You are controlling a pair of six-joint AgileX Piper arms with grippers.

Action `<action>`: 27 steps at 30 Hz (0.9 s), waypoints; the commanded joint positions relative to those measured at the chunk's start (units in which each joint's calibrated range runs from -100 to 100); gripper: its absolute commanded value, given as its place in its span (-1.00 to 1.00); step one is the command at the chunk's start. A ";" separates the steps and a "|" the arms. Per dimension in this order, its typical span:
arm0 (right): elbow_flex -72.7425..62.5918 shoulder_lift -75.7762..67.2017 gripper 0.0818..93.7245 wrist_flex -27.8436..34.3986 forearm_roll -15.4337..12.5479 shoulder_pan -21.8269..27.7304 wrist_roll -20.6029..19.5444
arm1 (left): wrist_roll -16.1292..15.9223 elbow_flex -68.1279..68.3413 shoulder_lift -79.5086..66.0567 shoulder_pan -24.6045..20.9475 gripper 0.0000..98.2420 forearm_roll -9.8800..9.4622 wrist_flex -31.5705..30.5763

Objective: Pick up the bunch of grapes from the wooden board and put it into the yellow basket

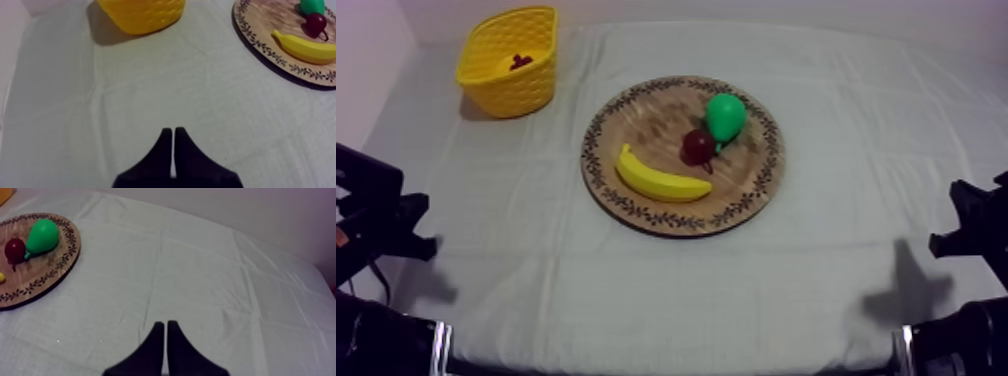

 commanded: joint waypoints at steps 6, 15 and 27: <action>-0.01 -0.02 -0.99 -0.04 0.01 0.01 -0.01 | 2.51 1.47 -12.55 0.51 -1.00 -2.92 2.17; -0.01 -0.02 -0.99 -0.04 0.01 0.01 0.01 | 9.48 2.10 -22.28 0.54 -1.00 -6.35 3.26; -0.01 -0.02 -0.99 -0.04 0.01 0.01 -0.01 | 15.14 2.60 -24.34 0.69 -1.00 -6.85 3.02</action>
